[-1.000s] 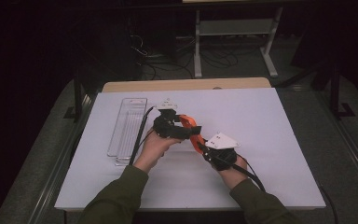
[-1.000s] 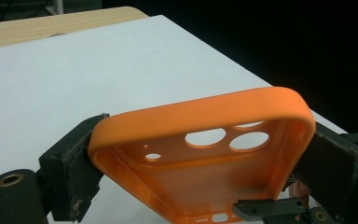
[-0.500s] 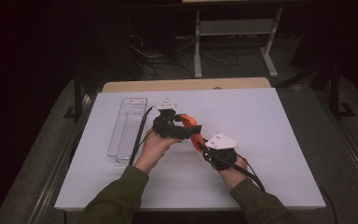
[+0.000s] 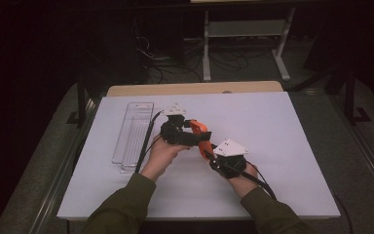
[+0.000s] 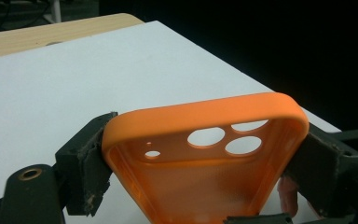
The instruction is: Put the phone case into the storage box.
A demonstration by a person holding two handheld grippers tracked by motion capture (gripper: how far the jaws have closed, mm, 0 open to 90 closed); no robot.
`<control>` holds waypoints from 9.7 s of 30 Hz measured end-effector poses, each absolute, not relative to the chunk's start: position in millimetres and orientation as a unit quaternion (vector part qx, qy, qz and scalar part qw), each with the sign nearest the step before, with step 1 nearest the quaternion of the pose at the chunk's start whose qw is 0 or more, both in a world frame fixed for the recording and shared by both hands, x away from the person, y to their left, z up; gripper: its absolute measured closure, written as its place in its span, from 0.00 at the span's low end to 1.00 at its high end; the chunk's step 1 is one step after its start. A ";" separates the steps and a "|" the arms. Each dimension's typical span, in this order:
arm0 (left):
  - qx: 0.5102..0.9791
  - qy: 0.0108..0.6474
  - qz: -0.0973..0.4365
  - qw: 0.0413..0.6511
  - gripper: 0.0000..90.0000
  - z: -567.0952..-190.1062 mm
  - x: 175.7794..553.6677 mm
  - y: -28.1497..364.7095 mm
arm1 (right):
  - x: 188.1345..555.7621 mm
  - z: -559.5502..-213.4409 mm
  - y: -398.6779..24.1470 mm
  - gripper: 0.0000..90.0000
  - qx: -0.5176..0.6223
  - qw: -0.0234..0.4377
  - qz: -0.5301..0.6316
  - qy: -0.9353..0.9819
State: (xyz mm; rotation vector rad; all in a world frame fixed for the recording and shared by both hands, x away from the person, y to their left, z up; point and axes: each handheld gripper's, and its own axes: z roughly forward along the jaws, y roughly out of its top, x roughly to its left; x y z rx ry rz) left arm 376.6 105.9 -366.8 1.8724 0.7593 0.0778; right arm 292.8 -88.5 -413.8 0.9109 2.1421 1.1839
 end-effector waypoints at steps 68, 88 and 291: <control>0.783 0.308 0.054 0.538 0.18 -355.7 375.2 117.2 | 295.5 -416.1 -135.9 0.00 0.328 0.174 0.449 0.813; 0.783 0.302 0.058 0.541 0.18 -350.8 374.9 120.5 | 283.3 -420.6 -161.0 0.00 0.353 0.188 0.448 0.800; 0.694 0.554 0.322 0.327 0.16 -352.3 503.1 235.8 | 267.8 -433.9 -192.7 0.00 0.364 0.192 0.433 0.802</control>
